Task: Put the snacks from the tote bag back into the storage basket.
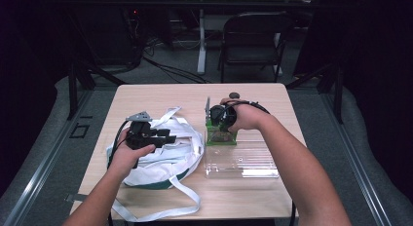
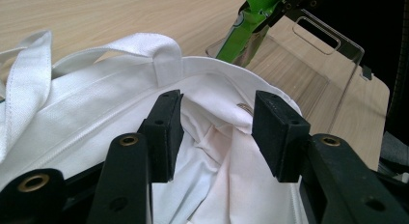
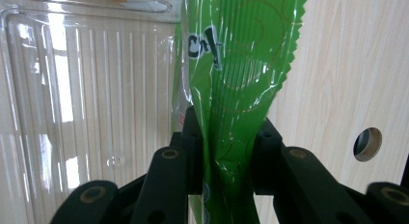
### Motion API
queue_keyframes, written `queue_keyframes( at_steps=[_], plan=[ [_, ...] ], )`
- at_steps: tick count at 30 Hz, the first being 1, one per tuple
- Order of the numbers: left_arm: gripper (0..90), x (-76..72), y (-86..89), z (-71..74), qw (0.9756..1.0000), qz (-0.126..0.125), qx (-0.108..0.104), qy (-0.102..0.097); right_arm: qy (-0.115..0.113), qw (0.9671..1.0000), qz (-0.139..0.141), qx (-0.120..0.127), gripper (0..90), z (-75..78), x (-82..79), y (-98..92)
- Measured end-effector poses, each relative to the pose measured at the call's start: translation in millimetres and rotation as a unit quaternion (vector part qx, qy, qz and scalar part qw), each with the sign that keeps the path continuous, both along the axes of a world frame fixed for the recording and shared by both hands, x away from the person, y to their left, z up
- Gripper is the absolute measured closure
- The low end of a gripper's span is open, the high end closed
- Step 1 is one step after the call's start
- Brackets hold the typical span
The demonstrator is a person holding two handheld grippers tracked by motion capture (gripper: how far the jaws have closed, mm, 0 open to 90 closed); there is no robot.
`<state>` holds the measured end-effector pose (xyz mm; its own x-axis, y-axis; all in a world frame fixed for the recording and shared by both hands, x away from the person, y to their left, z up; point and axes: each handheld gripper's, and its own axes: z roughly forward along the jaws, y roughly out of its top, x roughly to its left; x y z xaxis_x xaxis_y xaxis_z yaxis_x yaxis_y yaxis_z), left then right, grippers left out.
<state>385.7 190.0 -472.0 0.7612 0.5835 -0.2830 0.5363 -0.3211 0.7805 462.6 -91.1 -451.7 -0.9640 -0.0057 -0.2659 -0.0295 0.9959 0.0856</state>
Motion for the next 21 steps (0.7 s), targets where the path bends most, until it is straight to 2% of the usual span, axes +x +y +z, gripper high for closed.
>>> queue_keyframes(
  at_steps=[13,18,21],
  plan=[
    [53.8,-0.3,0.2,-0.1,1.0,0.001,-0.002,0.001,-0.024,0.9995,-0.016,0.011,57.6,-0.9,2.7,-1.2],
    [53.8,-0.9,0.5,0.2,1.0,0.002,-0.003,0.0,-0.027,0.9993,-0.023,0.015,52.0,-0.4,3.5,-1.3],
    [53.8,-0.7,1.1,0.3,1.0,0.003,-0.005,0.0,-0.026,0.9989,-0.031,0.026,48.4,1.0,3.1,-1.5]
  ],
)
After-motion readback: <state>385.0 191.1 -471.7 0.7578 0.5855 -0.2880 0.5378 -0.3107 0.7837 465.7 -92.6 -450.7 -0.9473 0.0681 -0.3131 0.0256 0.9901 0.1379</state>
